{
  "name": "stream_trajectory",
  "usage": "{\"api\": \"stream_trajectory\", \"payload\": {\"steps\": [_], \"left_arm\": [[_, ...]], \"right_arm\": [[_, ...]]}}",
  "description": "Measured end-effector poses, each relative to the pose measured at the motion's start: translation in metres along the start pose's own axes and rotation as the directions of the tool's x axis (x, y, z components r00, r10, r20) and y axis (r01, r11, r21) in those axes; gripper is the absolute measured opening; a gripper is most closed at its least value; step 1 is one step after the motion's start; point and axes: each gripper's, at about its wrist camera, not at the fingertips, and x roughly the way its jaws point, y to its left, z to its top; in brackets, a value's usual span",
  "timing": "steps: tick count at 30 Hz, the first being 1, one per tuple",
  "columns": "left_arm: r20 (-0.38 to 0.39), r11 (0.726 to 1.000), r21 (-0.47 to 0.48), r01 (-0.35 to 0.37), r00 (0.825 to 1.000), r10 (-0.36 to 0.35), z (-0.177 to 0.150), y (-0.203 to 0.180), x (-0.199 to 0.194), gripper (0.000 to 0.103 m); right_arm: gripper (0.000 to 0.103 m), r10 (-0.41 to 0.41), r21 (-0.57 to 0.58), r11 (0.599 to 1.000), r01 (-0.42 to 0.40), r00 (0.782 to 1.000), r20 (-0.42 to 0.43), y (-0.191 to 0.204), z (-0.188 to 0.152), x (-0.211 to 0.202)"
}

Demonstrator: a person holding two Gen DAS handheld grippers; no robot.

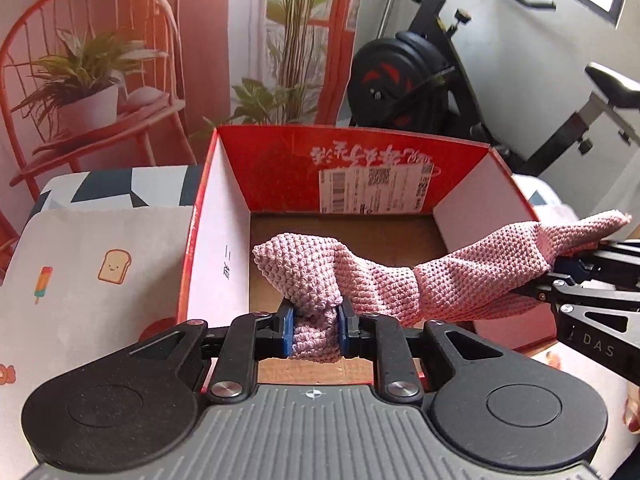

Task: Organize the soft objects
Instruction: 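Lift the pink towel with the right tool and carry it over the box, then lower the pink towel into the box and open the right tool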

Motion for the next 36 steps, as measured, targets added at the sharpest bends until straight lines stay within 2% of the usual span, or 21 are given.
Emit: {"api": "stream_trajectory", "payload": {"steps": [7,13,20,21,22,23,25,26,29,31,36], "left_arm": [[-0.076,1.0,0.024,-0.001,0.997,0.003,0.002,-0.004,0.027,0.022],[-0.128,0.999,0.038,0.004,0.992,0.001,-0.001,-0.01,0.044,0.022],[-0.166,1.0,0.006,0.018,0.986,-0.017,-0.003,-0.008,0.052,0.024],[-0.161,1.0,0.011,0.027,0.987,-0.025,-0.002,-0.01,0.052,0.024],[-0.151,0.999,0.022,0.033,0.988,-0.029,-0.001,-0.011,0.05,0.031],[-0.14,0.999,0.032,0.042,0.99,-0.037,-0.001,-0.012,0.047,0.042],[-0.112,0.998,0.034,0.051,0.993,-0.047,0.001,-0.012,0.041,0.056],[-0.102,0.998,0.029,0.052,0.994,-0.049,0.002,-0.012,0.038,0.059],[-0.086,0.998,0.022,0.066,0.994,-0.064,0.004,-0.011,0.028,0.06],[-0.077,0.997,0.03,0.069,0.995,-0.066,0.003,-0.01,0.019,0.06],[-0.024,0.996,0.046,0.078,0.997,-0.077,-0.002,-0.006,-0.009,0.061]], "right_arm": [[0.016,0.044,0.024,0.999,-0.042,0.995,-0.089,-0.001,0.001,0.029],[0.016,0.05,0.05,0.998,-0.043,0.985,-0.162,0.003,0.004,0.05],[0.016,0.087,0.122,0.991,-0.06,0.971,-0.224,0.004,0.004,0.065],[0.018,0.091,0.133,0.989,-0.061,0.969,-0.23,0.004,0.004,0.067],[0.019,0.094,0.144,0.988,-0.061,0.967,-0.235,0.003,0.003,0.068],[0.02,0.097,0.158,0.986,-0.06,0.966,-0.24,0.002,0.002,0.068],[0.025,0.105,0.185,0.981,-0.06,0.965,-0.241,0.0,0.001,0.067],[0.026,0.099,0.192,0.98,-0.053,0.966,-0.239,-0.002,0.001,0.065],[0.036,0.074,0.2,0.979,-0.028,0.971,-0.226,-0.004,0.002,0.057],[0.049,0.051,0.194,0.981,-0.01,0.977,-0.208,-0.003,0.003,0.048],[0.049,0.038,0.182,0.983,-0.013,0.99,-0.133,-0.007,0.004,0.019]]}}
